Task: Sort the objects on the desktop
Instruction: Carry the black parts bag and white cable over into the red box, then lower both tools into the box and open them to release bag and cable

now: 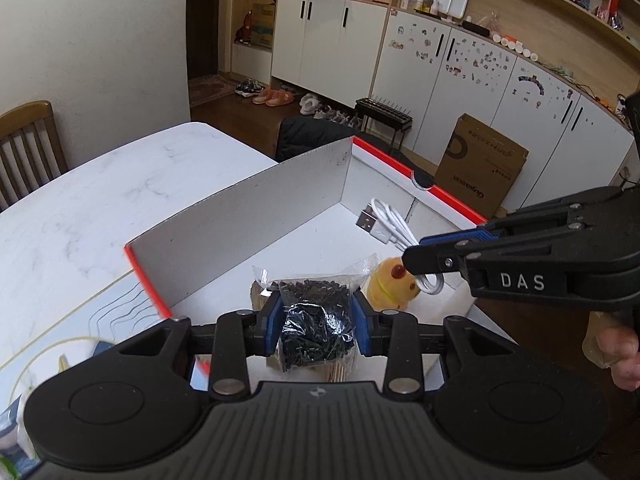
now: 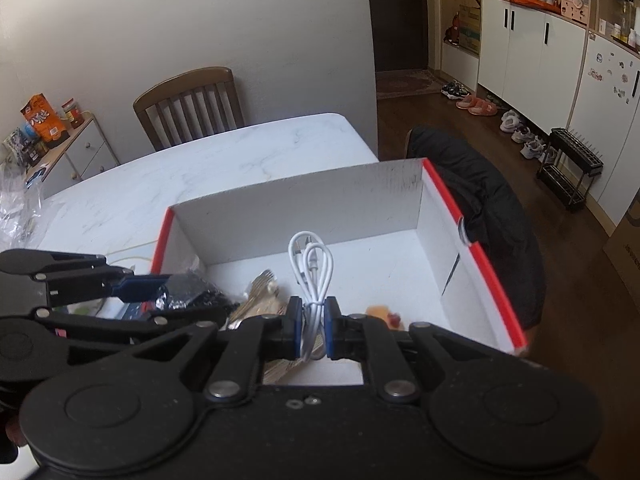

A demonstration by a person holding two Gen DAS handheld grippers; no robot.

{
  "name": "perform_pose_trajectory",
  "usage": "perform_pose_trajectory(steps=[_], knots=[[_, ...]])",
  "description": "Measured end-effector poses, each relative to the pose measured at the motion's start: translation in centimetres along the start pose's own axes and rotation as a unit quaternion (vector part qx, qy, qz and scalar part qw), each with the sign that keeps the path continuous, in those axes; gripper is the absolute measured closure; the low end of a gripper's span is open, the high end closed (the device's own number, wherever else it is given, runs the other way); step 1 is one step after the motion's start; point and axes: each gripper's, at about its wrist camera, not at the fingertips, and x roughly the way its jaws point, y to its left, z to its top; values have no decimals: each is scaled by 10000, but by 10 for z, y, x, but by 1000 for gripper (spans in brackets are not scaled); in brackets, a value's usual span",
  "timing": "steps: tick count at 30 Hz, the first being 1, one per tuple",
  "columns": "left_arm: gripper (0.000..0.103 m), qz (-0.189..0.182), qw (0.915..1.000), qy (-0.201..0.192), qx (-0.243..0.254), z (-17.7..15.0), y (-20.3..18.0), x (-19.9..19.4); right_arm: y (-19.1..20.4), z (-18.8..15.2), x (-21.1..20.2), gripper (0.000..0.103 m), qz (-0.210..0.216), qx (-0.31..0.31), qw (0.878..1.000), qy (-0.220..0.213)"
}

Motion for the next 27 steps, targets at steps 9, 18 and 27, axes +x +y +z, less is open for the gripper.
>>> perform_pose_trajectory(steps=[9,18,27], knots=[[69,110,9996,73,229,23,-3,27,-24,19,26,93,-161,84,9998,125],[69,64,9994,293,174,40,2,65,-39,28,57,93,-301,-12,9988,383],[69,121,9968,703,368,46,3,105,-46,27,91,93,-431,-134,9967,682]])
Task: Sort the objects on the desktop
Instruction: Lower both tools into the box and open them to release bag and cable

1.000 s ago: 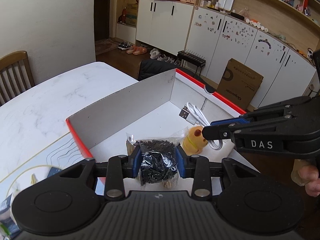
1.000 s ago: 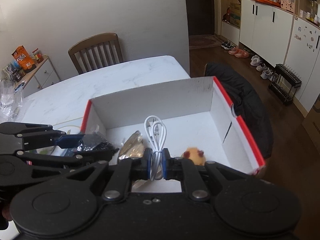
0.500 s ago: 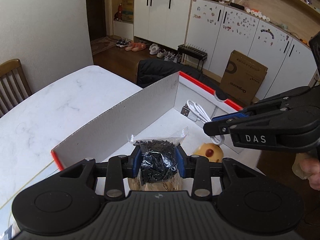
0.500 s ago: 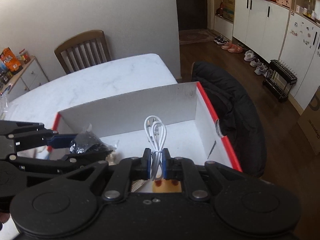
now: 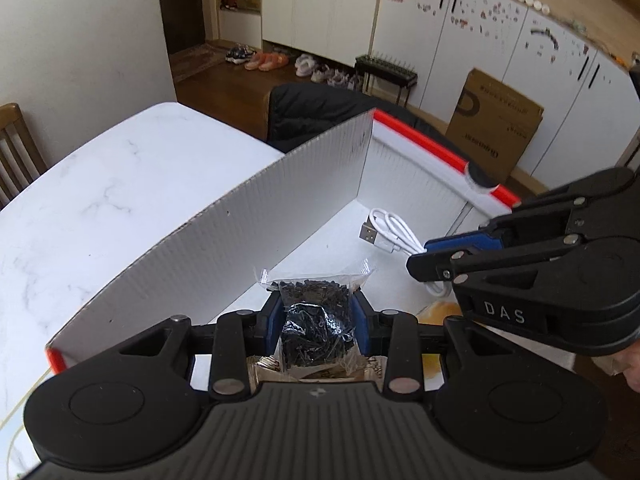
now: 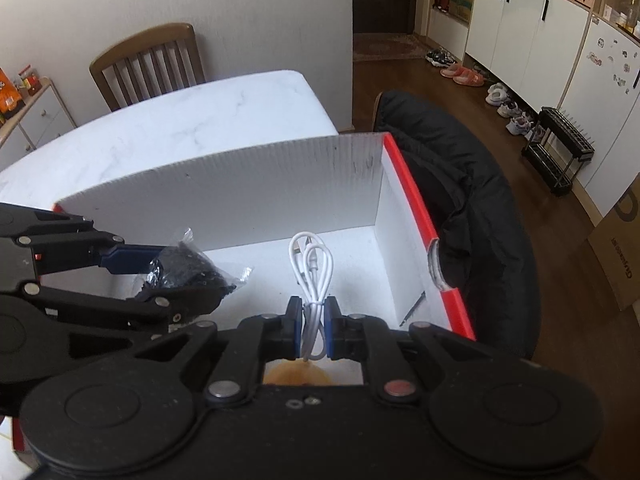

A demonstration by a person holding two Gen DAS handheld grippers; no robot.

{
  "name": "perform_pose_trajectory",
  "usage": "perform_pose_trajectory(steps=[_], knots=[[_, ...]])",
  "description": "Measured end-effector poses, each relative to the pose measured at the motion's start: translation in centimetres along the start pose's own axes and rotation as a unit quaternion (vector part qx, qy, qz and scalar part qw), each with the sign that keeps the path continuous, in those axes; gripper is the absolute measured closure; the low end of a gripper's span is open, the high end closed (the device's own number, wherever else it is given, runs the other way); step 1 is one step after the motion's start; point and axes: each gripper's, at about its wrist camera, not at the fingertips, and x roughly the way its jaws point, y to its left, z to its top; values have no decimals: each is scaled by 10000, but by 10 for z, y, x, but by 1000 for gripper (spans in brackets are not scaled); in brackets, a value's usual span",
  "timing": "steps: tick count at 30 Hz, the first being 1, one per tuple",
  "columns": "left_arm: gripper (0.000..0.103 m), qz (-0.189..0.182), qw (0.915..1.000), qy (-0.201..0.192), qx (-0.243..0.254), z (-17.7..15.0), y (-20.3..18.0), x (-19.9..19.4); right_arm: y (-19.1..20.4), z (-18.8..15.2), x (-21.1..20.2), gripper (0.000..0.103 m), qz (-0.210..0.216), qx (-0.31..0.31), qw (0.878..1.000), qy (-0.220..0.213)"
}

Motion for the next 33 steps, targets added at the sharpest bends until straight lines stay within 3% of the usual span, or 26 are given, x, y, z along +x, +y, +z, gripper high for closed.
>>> perform_pose_trajectory(steps=[12,23,31,33], knots=[[69,-111,9984,546,-23,5,7,31,4,4,27,93,-80,-216,9994,256],[68,-121,9945,1037,-18,7,6,50,6,11,47,93,-135,-321,9963,783],[67,-131,9934,1136,-88,8,10,53,9,8,44,92,-179,-497,9949,864],[62,-214,9938,1084,-141,9,11,50,10,8,41,92,-218,-590,9946,829]])
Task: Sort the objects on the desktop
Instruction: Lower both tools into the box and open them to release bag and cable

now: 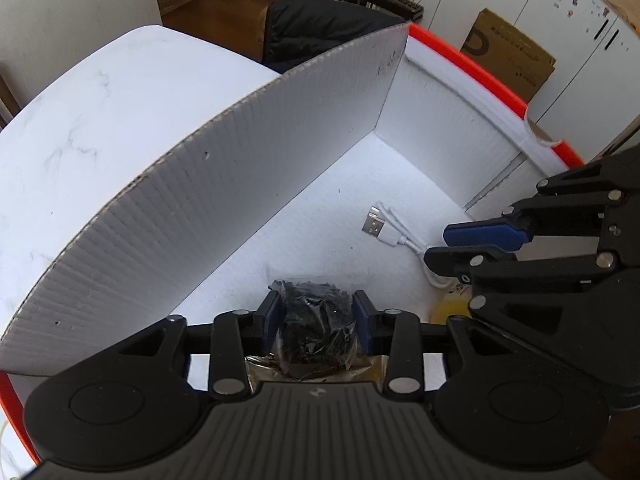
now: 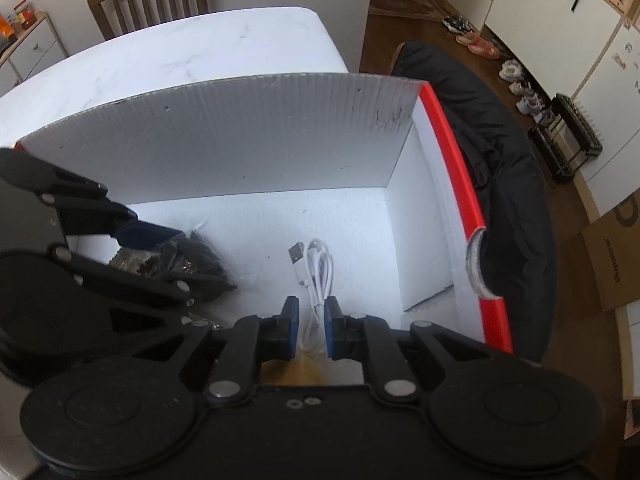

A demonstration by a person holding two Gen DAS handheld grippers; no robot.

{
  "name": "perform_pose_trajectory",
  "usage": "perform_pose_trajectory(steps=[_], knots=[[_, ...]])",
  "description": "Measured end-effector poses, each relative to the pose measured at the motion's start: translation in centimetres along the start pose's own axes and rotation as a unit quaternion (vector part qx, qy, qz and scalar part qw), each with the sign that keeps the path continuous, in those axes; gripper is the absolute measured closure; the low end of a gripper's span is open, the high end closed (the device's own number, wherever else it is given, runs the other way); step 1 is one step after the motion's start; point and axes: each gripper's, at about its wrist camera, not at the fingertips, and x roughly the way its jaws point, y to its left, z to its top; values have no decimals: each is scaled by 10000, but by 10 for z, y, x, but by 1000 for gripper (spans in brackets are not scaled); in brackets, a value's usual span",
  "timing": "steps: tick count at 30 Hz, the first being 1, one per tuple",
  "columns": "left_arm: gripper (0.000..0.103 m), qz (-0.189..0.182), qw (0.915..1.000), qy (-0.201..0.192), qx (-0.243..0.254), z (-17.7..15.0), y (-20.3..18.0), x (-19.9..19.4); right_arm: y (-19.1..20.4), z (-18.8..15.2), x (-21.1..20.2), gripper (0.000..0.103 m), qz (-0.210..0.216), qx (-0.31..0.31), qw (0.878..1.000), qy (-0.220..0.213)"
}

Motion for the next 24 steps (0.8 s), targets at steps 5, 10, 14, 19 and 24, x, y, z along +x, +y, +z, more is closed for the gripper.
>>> perform_pose_trajectory(steps=[5,10,14,19,24], knots=[[54,-15,9996,-285,38,-2,1,-17,-3,-3,-11,87,68,-45,9999,-119],[53,-29,9987,-516,13,-5,6,-34,-6,-7,-27,84,155,-49,9995,-261],[53,20,9977,-675,-29,-10,7,-46,-7,-12,-41,81,266,-100,9988,-403],[53,54,9965,-830,-96,-18,7,-60,-6,-19,-58,77,368,-118,9976,-571],[52,10,9948,-1018,-64,-25,3,-76,-3,-24,-72,73,506,-110,9960,-725]])
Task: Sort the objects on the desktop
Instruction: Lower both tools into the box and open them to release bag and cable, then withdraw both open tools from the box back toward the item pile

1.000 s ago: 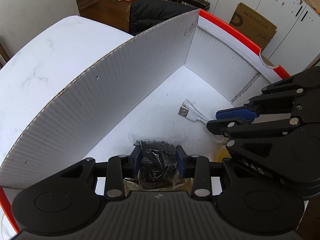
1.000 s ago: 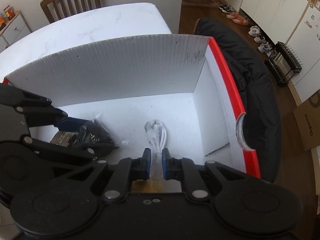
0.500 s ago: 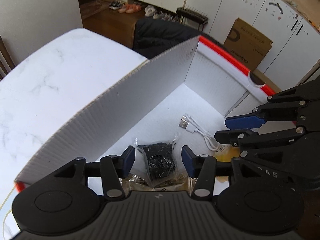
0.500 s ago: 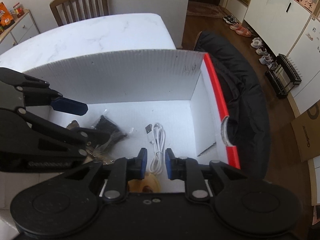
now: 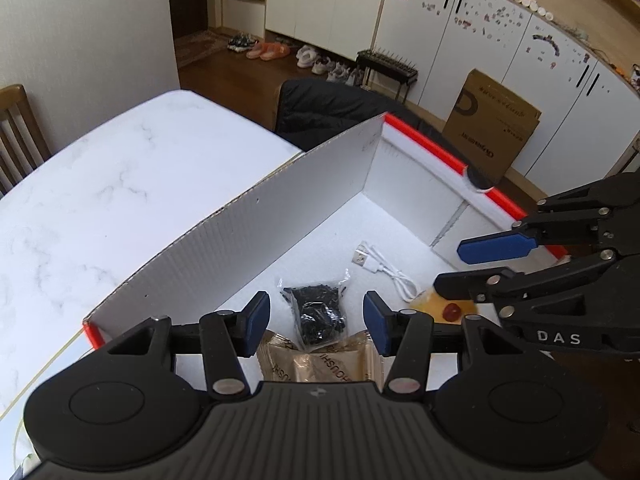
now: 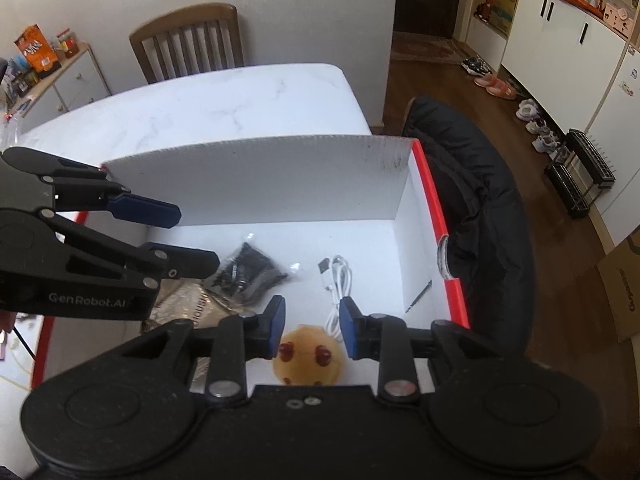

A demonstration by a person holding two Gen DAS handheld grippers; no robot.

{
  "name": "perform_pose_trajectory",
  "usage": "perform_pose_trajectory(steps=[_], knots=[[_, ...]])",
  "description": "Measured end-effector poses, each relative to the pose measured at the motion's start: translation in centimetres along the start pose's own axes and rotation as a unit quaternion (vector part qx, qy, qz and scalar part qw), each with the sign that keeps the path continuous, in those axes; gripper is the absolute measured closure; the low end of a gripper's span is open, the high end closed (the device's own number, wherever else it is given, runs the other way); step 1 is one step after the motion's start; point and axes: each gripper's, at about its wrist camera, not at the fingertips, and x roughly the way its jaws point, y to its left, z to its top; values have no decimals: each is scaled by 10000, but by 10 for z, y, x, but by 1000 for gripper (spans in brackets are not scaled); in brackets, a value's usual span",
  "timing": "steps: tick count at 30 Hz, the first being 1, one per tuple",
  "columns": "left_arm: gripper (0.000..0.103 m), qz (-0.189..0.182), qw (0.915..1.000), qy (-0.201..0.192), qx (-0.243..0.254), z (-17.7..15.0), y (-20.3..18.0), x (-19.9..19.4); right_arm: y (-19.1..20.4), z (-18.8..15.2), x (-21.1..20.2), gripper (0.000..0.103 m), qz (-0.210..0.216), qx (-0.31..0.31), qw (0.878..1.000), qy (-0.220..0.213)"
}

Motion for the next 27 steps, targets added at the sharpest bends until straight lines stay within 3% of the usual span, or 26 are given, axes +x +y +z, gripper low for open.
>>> perform_pose_trajectory(steps=[3,5,8,11,20,27], knots=[[41,-27,9999,-140,12,-3,-3,-12,4,-2,-7,70,66,-68,9999,-86],[41,-27,9998,-205,5,-5,-5,-19,7,-4,-12,55,56,-98,9998,-166],[40,-20,9995,-295,-71,-8,-2,-29,8,-7,-18,40,93,-96,9996,-262],[33,5,9991,-397,-150,-14,2,-39,10,-11,-26,31,141,-88,9992,-359],[28,-6,9967,-756,-283,-41,7,-81,35,-20,-50,21,227,-172,9980,-558],[28,49,9933,-1045,-499,-76,21,-126,73,-28,-68,20,365,-310,9963,-713]])
